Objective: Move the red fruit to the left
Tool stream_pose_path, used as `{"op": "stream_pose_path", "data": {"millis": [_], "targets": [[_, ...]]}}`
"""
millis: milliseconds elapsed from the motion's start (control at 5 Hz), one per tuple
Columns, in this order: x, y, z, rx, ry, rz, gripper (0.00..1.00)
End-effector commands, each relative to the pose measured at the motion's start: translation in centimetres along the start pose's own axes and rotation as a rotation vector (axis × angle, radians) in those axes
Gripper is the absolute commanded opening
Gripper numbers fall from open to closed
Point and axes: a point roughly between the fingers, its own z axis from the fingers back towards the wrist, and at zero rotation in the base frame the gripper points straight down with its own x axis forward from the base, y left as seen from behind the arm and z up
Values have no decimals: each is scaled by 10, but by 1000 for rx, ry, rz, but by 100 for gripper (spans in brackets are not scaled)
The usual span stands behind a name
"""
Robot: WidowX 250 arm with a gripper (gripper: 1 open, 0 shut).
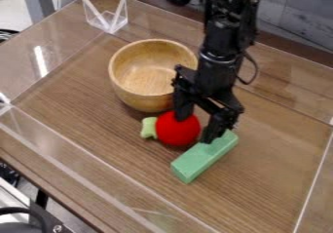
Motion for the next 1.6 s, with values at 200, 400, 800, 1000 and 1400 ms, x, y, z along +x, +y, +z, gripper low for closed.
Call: {"op": "stream_pose_path", "data": {"millis": [200, 400, 800, 1000, 1400], "targets": [[-7, 29, 10, 51, -56, -115, 100], [-6, 39, 5, 60, -55, -176, 0], [-8, 38, 6, 62, -59, -219, 0], [-9, 31, 10, 52, -60, -198, 0], [-6, 10, 14, 55, -62, -276, 0]]}}
